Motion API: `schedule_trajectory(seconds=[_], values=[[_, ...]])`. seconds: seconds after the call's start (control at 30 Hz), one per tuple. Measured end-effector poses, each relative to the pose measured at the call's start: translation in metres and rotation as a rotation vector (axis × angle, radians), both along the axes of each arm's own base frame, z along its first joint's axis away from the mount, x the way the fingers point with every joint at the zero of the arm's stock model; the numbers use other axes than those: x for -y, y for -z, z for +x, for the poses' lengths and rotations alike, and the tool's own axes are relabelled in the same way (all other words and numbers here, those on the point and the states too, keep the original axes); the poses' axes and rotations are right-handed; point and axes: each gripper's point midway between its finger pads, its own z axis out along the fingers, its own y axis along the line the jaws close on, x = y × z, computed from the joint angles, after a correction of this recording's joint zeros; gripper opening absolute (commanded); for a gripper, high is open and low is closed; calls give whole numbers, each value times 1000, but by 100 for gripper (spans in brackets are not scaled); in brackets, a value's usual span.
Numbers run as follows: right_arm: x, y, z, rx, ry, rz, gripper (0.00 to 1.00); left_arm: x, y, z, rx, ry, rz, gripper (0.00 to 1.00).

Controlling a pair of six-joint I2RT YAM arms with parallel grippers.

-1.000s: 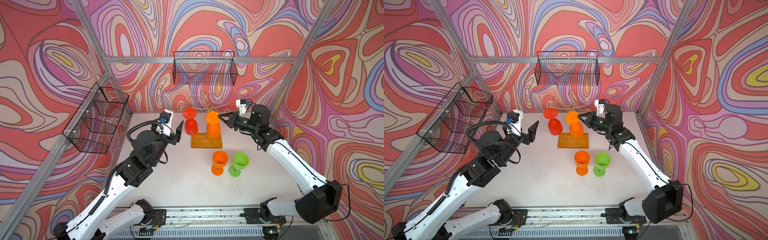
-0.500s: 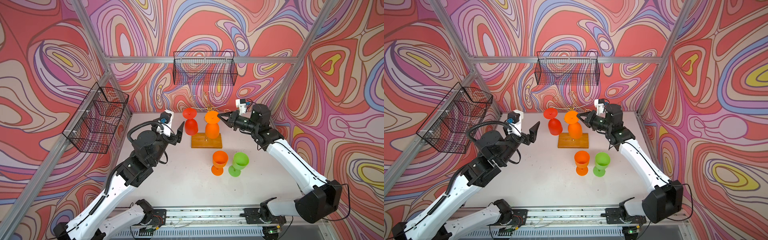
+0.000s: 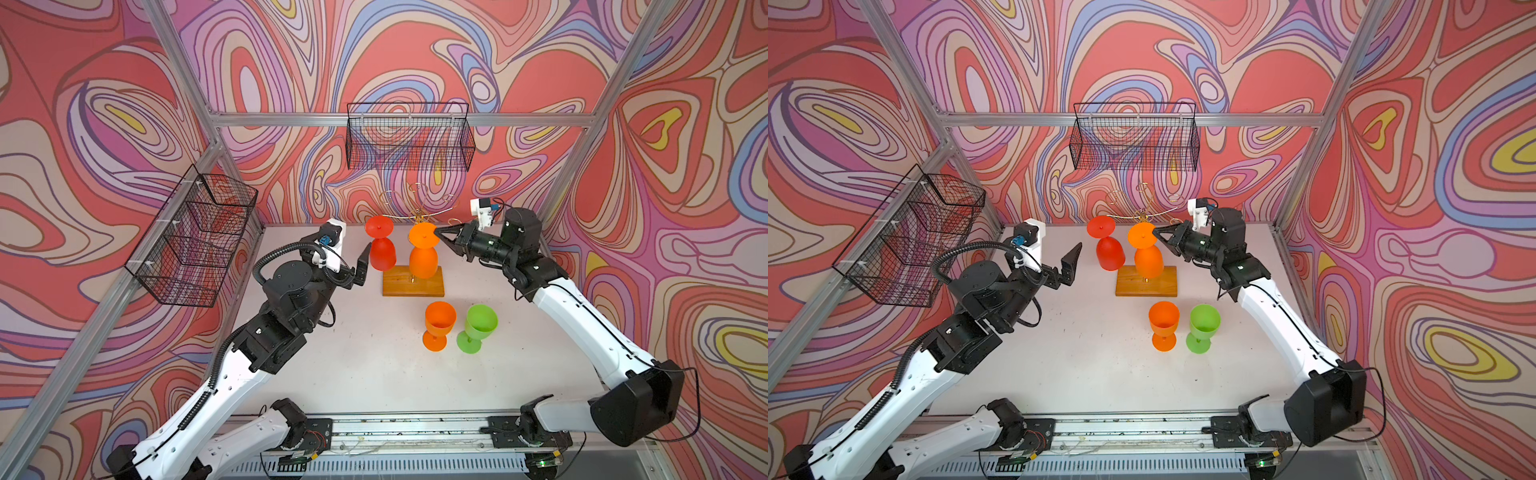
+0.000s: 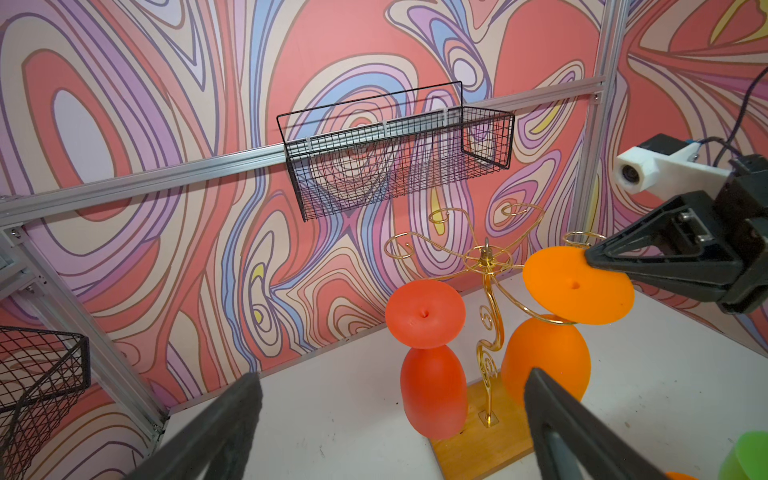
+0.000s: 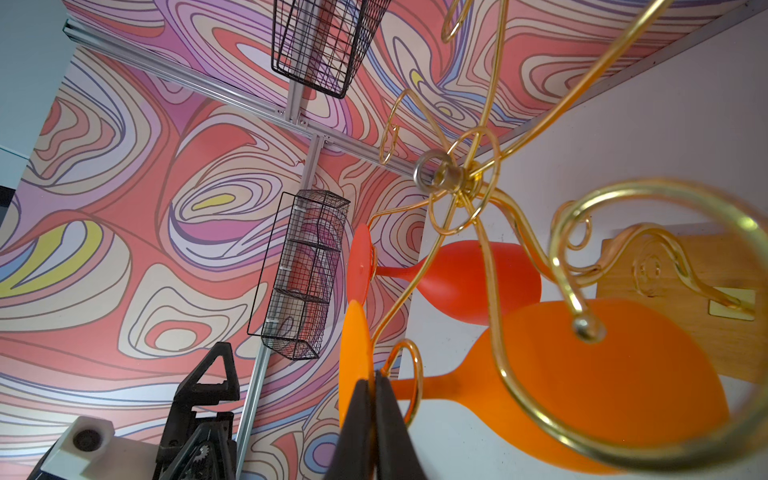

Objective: Take the wine glass off the wine glass rack
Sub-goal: Pick up the wine glass from the wine glass rack.

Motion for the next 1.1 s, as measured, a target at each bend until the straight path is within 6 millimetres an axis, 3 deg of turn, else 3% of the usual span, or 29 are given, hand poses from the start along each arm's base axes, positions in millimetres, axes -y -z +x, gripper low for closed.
schedule_trajectory(seconds=[1.1], values=[[-14,-9,-12,-11,-86,65,0,-4,-2,3,7,-16,-5,100]])
